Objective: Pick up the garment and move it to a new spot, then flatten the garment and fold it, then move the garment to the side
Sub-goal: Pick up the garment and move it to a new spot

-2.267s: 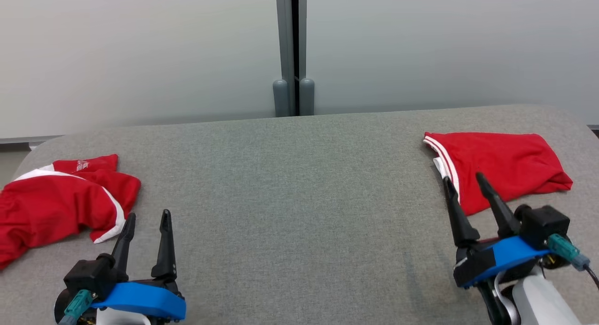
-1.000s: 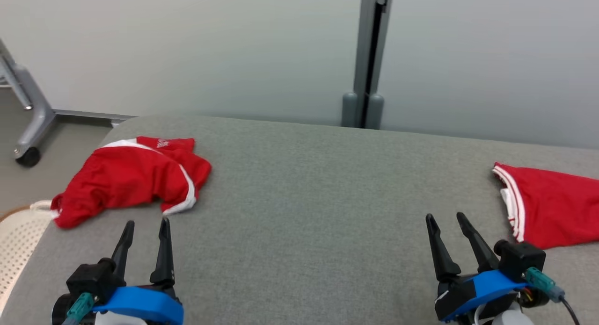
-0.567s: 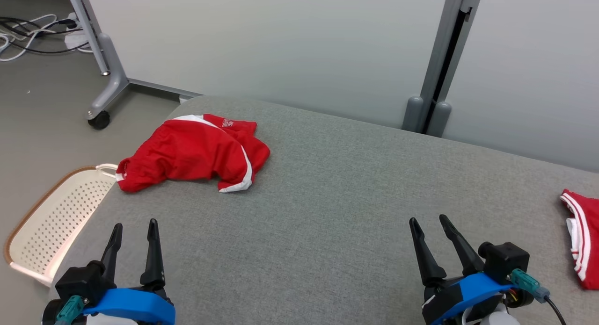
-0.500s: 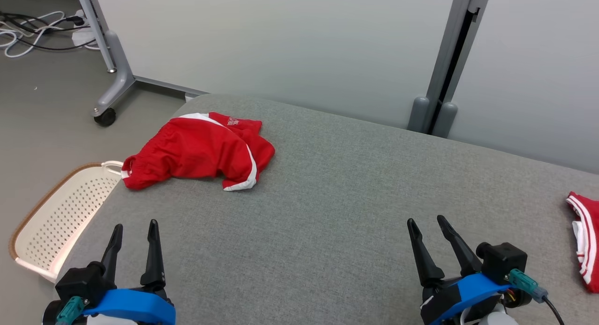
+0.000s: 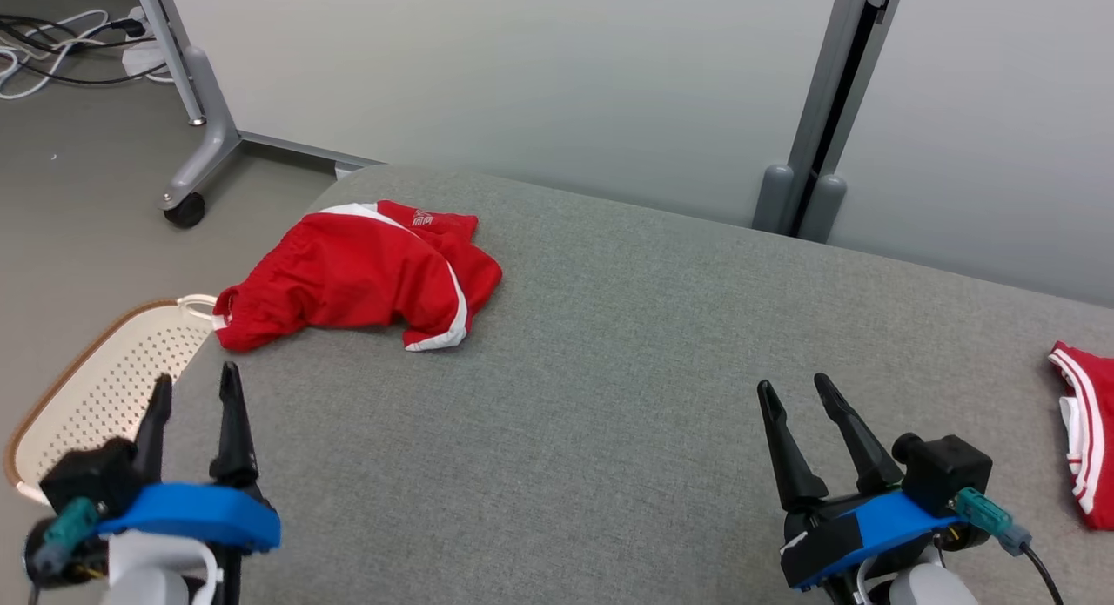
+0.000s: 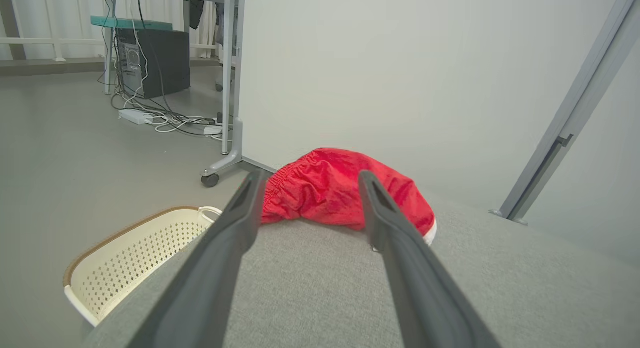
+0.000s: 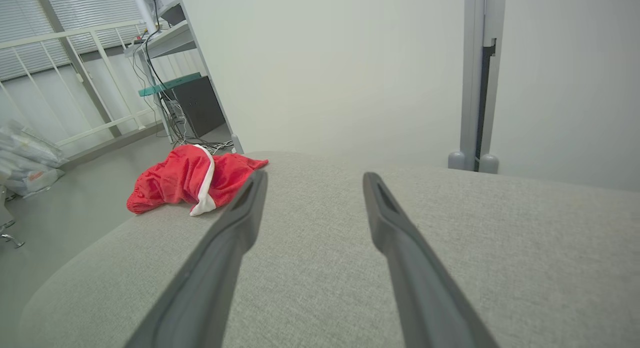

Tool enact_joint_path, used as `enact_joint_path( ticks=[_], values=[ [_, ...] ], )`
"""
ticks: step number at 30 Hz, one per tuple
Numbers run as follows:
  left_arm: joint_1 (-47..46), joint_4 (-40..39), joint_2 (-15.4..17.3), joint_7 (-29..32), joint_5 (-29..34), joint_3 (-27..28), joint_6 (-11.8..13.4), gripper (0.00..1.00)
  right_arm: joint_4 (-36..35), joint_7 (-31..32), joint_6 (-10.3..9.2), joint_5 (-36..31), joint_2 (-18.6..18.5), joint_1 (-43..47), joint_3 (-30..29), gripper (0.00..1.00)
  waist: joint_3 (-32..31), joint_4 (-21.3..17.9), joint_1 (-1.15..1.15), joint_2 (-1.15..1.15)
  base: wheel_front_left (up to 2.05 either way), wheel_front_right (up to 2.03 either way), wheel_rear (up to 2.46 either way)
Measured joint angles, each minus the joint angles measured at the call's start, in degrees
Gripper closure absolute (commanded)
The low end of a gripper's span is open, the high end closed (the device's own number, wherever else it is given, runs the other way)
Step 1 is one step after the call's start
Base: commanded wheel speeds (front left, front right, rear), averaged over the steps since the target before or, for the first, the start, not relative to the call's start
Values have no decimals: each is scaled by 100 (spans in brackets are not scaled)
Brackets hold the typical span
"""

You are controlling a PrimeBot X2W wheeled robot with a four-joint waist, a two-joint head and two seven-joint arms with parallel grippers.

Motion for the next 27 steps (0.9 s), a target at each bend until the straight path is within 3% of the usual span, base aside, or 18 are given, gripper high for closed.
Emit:
enact_joint_path(
  ticks=[1, 2, 10, 18, 27],
  values=[
    [-1022, -36, 460, 902, -425, 77, -23, 0, -246, 1, 0, -114, 8, -38, -5, 0, 195, -317, 0, 0, 0, 0, 0],
    [-1486, -44, 750, 1317, -548, 120, -25, 0, -341, 0, 0, -155, 10, -145, -12, 0, 404, -551, 1, 0, 0, 0, 0],
    [-2421, 491, 1412, 2275, -1150, 243, -40, 0, -442, 1, 0, -272, 25, -415, 13, 0, 1050, -1272, 1, 1, 0, 0, 0],
    [-2848, 1651, 1834, 2948, -1952, 278, -57, 0, -499, 0, 0, -335, 41, -655, 42, 0, 1550, -2006, 1, 0, 0, 0, 0],
    [-2848, 2754, 1950, 3775, -2607, -77, -58, 0, -510, 0, 0, -339, 68, -765, 89, 0, 1818, -2528, 0, 0, 0, 0, 0]
  ],
)
